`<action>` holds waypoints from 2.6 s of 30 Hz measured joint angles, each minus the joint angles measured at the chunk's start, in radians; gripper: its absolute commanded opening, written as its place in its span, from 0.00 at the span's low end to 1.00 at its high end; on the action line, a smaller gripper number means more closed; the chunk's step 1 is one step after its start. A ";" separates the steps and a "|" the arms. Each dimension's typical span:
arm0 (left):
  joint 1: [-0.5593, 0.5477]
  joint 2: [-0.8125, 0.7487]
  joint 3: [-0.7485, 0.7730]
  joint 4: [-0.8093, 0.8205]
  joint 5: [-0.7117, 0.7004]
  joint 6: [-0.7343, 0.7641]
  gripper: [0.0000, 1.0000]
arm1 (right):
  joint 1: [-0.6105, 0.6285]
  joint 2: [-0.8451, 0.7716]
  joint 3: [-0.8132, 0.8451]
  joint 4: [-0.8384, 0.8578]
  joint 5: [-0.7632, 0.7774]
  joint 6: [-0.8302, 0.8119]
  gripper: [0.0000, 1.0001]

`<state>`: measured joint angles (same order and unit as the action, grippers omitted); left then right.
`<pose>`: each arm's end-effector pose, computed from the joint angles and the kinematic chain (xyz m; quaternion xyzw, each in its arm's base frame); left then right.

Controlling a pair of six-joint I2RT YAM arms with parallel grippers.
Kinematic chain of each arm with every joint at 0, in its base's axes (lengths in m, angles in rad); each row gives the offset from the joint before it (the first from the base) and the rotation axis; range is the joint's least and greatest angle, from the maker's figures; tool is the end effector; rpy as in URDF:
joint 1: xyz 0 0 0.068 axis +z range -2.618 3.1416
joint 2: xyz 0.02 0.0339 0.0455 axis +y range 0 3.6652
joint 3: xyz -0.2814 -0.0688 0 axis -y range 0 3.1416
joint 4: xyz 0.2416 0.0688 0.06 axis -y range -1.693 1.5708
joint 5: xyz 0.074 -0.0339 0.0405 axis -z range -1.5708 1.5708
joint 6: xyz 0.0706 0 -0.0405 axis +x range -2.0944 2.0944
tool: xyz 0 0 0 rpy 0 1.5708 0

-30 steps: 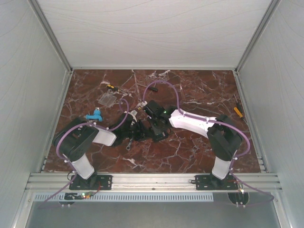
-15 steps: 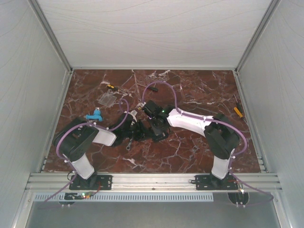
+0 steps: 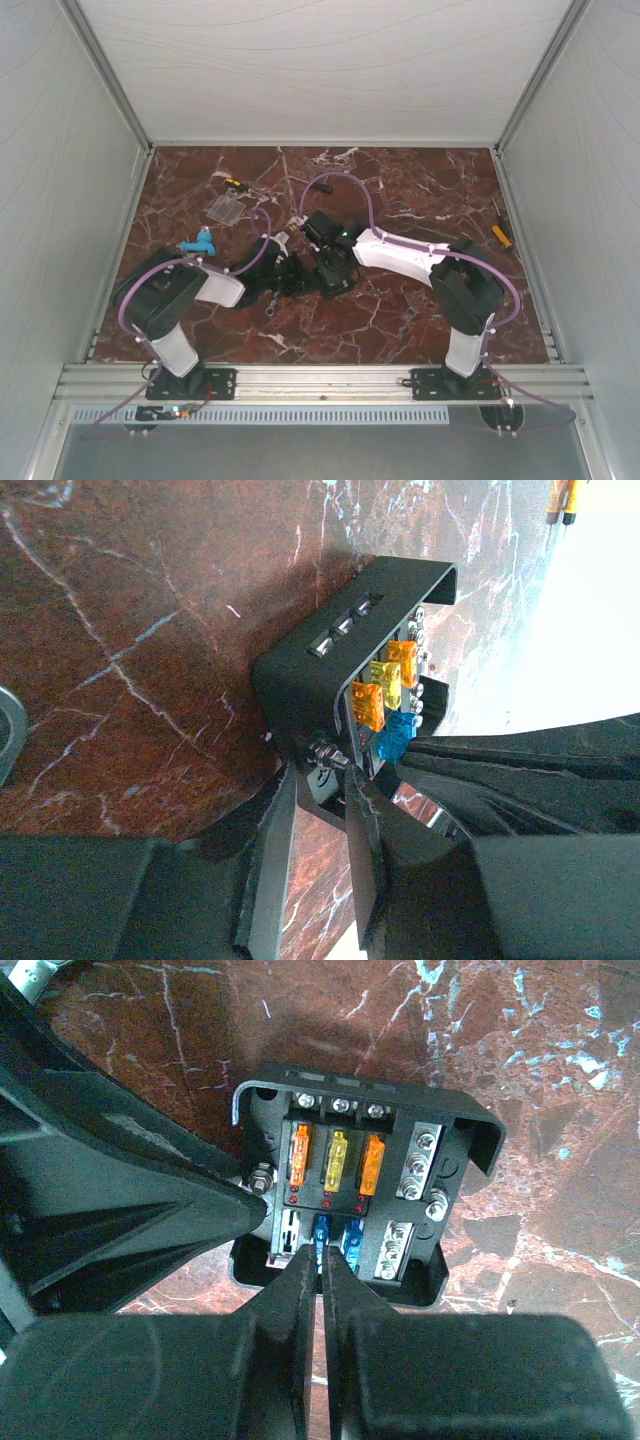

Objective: Snap on the fuse box
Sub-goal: Install the fuse at the fuse box base.

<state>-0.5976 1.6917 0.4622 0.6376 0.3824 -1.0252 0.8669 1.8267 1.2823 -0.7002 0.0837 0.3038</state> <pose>0.2391 -0.1946 0.1074 -0.0965 0.8657 -0.4502 0.1961 0.2473 0.2822 0.1752 -0.2674 0.9489 0.0552 0.1580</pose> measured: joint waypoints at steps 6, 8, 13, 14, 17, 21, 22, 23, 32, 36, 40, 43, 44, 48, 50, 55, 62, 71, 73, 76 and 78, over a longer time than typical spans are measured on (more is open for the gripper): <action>0.000 0.000 0.000 0.000 0.000 0.000 0.26 | 0.000 0.012 -0.011 0.005 -0.001 0.000 0.00; 0.000 0.000 0.000 0.000 0.000 0.000 0.26 | 0.000 0.016 -0.018 0.006 0.000 0.000 0.00; 0.000 0.000 0.000 0.000 0.000 0.000 0.26 | 0.001 0.021 -0.024 0.008 -0.002 0.000 0.00; 0.000 0.000 0.000 0.000 0.000 0.000 0.26 | 0.001 0.023 -0.023 0.009 -0.002 0.000 0.00; 0.000 0.000 0.000 0.000 0.000 0.000 0.26 | 0.001 0.034 -0.010 0.010 -0.001 -0.002 0.00; 0.000 0.000 0.000 0.001 0.000 0.000 0.26 | 0.001 0.042 0.005 -0.002 -0.001 -0.005 0.00; 0.000 0.001 0.000 0.001 0.000 0.000 0.26 | 0.001 0.047 0.012 -0.008 -0.001 -0.006 0.00; 0.000 0.002 0.000 0.003 0.000 -0.001 0.26 | 0.001 0.049 0.018 -0.013 -0.001 -0.010 0.00; 0.000 0.005 0.000 0.008 0.003 -0.002 0.26 | 0.009 -0.013 -0.011 0.017 0.011 -0.016 0.10; 0.000 0.005 0.000 0.009 0.004 -0.002 0.26 | 0.012 -0.037 -0.030 0.010 0.021 -0.010 0.15; 0.000 0.005 0.000 0.009 0.004 -0.002 0.26 | 0.012 -0.045 -0.030 0.010 0.024 -0.008 0.15; 0.000 0.005 0.000 0.009 0.003 -0.002 0.26 | 0.012 -0.045 -0.030 0.013 0.024 -0.006 0.14; 0.000 0.005 0.000 0.009 0.004 -0.002 0.26 | 0.012 -0.045 -0.030 0.016 0.024 -0.003 0.12; 0.000 0.005 0.000 0.008 0.003 -0.002 0.26 | 0.011 -0.041 -0.028 0.025 0.024 0.001 0.09; 0.000 0.005 0.000 0.009 0.003 -0.002 0.26 | 0.011 -0.038 -0.027 0.031 0.024 0.002 0.08; 0.000 0.005 0.000 0.009 0.003 -0.002 0.26 | 0.010 -0.024 -0.017 0.035 0.025 0.008 0.04; 0.000 0.005 0.000 0.008 0.003 -0.002 0.26 | 0.009 0.005 0.014 0.007 0.028 0.008 0.00; 0.000 0.005 0.000 0.009 0.003 -0.001 0.26 | 0.010 0.070 0.094 -0.074 0.021 0.000 0.00; 0.000 0.005 0.000 0.008 0.003 -0.001 0.26 | 0.011 0.088 0.112 -0.091 0.019 -0.004 0.00; 0.000 0.005 0.000 0.008 0.003 -0.002 0.26 | 0.012 0.116 0.128 -0.105 0.021 -0.011 0.00; 0.000 0.005 0.000 0.009 0.004 -0.001 0.26 | 0.012 0.131 0.138 -0.118 0.023 -0.013 0.00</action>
<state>-0.5976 1.6970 0.4622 0.6464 0.3862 -1.0264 0.8787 1.9575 1.4200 -0.8181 0.1062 0.2913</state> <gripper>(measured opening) 0.262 0.004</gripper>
